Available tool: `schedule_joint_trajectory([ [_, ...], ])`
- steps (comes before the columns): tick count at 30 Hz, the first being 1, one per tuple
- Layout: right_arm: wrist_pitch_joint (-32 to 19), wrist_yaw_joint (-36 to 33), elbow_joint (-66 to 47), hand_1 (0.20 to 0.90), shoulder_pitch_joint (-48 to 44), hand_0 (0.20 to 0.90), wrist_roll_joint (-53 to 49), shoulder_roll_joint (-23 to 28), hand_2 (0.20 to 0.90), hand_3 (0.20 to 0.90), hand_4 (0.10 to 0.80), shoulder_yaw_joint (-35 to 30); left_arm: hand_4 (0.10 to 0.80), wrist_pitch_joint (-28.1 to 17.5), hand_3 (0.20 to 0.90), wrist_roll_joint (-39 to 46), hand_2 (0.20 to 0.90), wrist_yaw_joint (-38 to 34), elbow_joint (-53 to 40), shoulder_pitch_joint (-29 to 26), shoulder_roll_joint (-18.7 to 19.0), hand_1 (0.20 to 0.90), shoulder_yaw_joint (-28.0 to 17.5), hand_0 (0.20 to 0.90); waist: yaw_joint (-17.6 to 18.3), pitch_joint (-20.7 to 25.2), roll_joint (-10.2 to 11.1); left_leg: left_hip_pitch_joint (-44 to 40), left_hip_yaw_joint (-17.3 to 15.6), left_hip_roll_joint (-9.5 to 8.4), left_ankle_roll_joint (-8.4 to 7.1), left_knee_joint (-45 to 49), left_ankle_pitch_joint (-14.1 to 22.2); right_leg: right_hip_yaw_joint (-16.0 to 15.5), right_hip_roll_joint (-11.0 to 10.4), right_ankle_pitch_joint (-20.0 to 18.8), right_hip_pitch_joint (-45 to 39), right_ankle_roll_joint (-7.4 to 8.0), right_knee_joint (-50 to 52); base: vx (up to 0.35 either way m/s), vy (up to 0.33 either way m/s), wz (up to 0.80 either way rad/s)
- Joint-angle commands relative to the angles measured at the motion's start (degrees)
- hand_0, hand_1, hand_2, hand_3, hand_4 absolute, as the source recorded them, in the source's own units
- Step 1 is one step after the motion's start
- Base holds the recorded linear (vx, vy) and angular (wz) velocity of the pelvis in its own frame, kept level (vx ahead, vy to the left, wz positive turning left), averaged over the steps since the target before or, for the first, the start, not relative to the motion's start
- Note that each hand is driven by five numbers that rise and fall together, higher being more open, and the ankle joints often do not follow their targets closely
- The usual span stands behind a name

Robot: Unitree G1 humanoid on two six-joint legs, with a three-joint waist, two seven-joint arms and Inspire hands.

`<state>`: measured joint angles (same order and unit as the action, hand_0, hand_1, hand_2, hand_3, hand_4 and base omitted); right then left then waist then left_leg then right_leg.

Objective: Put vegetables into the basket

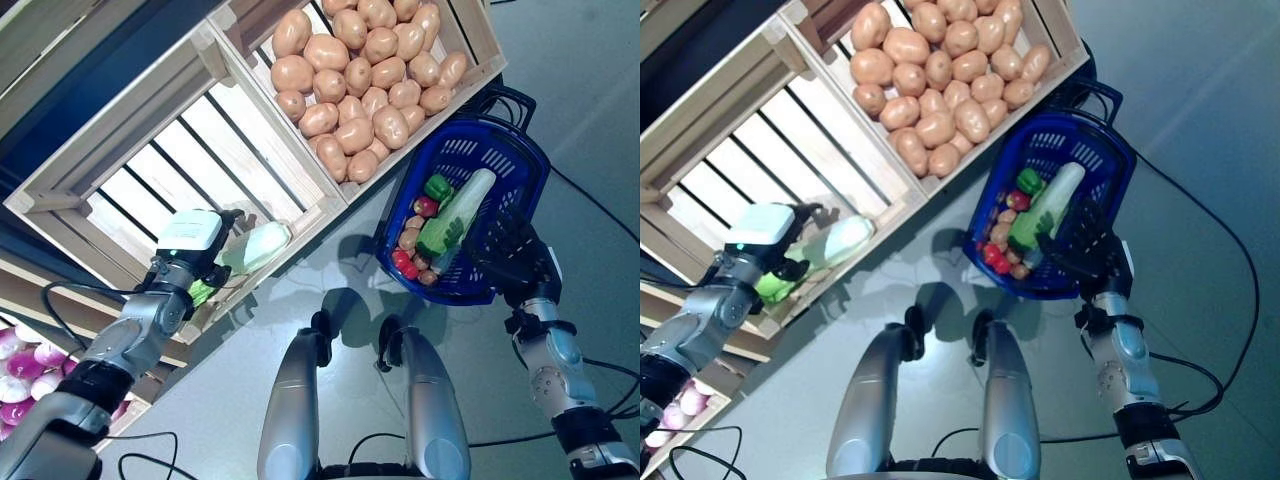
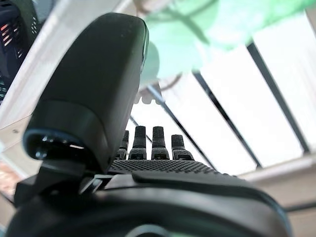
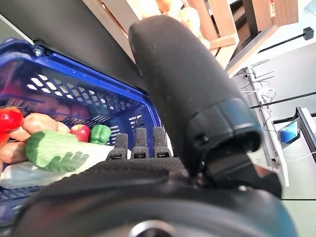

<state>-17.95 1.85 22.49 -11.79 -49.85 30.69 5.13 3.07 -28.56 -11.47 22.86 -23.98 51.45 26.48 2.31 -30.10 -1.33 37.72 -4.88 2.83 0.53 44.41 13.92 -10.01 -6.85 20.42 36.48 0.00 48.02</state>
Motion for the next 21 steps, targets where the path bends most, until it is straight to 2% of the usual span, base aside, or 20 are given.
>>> schedule_joint_trajectory([
  [1, -3.91, 0.7, -3.37, 0.9, -3.94, 0.9, 1.77, 0.61, 0.9, 0.9, 0.8, -2.6, 0.8, 1.63, 0.9, 4.64, 0.9, 1.93, 0.03, -4.99, 0.49, 0.9, -1.19, 0.9, 0.53, 0.31, 1.34, -2.58, -2.12, -0.58, 1.87, -4.0, -0.84, 0.24, 0.5, -8.47, -1.86, -0.54, -7.11, 0.0, 0.0, 0.0],
  [4, -3.87, 0.39, -3.38, 0.9, -4.5, 0.9, 2.04, 0.45, 0.9, 0.9, 0.8, -2.44, 0.8, 2.58, 0.9, 7.43, 0.9, 3.59, 2.24, -5.61, -1.11, 0.9, -0.77, 0.9, 0.65, 0.31, 1.52, -1.65, -2.13, -0.56, 2.02, -3.71, -0.94, 0.36, 0.62, -8.64, -0.87, -0.49, -6.91, -0.007, 0.0, -0.01],
  [13, -3.49, -0.44, -2.84, 0.9, -6.77, 0.9, 2.51, 1.21, 0.9, 0.9, 0.8, -1.5, 0.8, 6.64, 0.9, 6.07, 0.9, 2.65, 12.55, -8.39, -3.87, 0.9, 0.94, 0.9, 1.23, 0.31, 1.91, 2.14, -2.54, -0.14, 2.09, -1.16, -0.28, 0.55, 0.71, -8.33, 2.9, -0.61, -4.61, -0.002, 0.0, 0.0],
  [16, -3.13, -0.67, -2.94, 0.9, -7.86, 0.9, 2.73, 1.36, 0.9, 0.9, 0.8, -1.07, 0.8, 8.43, 0.9, 6.1, 0.9, 2.45, 16.9, -10.38, -4.66, 0.9, 1.54, 0.9, 1.51, 0.31, 2.11, 4.18, -2.59, 0.0, 2.17, 0.31, 0.16, 0.67, 0.57, -8.04, 5.04, -0.66, -3.05, -0.024, 0.014, -0.02],
  [21, -2.4, -1.83, -3.14, 0.9, -9.81, 0.9, 3.07, 2.02, 0.9, 0.9, 0.8, -0.24, 0.8, 8.75, 0.9, 5.4, 0.9, 2.75, 21.94, -13.97, -5.2, 0.9, 2.72, 0.9, 1.94, 0.31, 2.26, 7.98, -2.66, 0.19, 2.25, 3.22, 0.97, 0.95, 0.45, -7.45, 8.99, -0.82, 0.01, -0.042, 0.02, -0.03],
])
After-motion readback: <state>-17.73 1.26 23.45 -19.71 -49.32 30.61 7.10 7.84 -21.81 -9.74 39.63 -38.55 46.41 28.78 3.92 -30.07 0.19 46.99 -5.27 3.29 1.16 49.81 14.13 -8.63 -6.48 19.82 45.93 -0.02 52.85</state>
